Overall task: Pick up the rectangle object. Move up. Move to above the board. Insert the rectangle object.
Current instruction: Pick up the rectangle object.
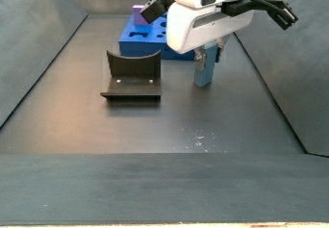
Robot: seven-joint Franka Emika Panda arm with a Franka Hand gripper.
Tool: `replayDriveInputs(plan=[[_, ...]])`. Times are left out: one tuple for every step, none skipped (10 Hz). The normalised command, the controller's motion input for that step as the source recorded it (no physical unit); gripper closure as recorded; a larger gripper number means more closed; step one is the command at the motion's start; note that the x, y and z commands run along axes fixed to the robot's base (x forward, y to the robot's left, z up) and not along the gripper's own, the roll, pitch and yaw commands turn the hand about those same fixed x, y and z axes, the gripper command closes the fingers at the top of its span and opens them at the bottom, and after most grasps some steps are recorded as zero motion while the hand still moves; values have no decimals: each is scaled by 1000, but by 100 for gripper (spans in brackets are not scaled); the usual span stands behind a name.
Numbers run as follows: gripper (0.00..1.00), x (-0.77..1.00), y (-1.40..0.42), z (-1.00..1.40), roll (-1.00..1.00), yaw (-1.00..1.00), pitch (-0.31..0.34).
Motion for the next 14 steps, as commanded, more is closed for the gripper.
replayDriveInputs(plan=[[100, 0, -20, -9, 0, 0, 0], [100, 0, -54, -14, 0, 0, 0], [100, 0, -189, -14, 0, 9, 0], [100, 0, -426, -31, 69, 117, 0], [100, 0, 0, 0, 0, 0, 0], [100, 0, 0, 0, 0, 0, 0], [100, 0, 0, 0, 0, 0, 0], [100, 0, 0, 0, 0, 0, 0], [100, 0, 0, 0, 0, 0, 0], [100, 0, 0, 0, 0, 0, 0], [100, 0, 0, 0, 0, 0, 0], [100, 0, 0, 0, 0, 0, 0], [100, 0, 0, 0, 0, 0, 0], [100, 0, 0, 0, 0, 0, 0]])
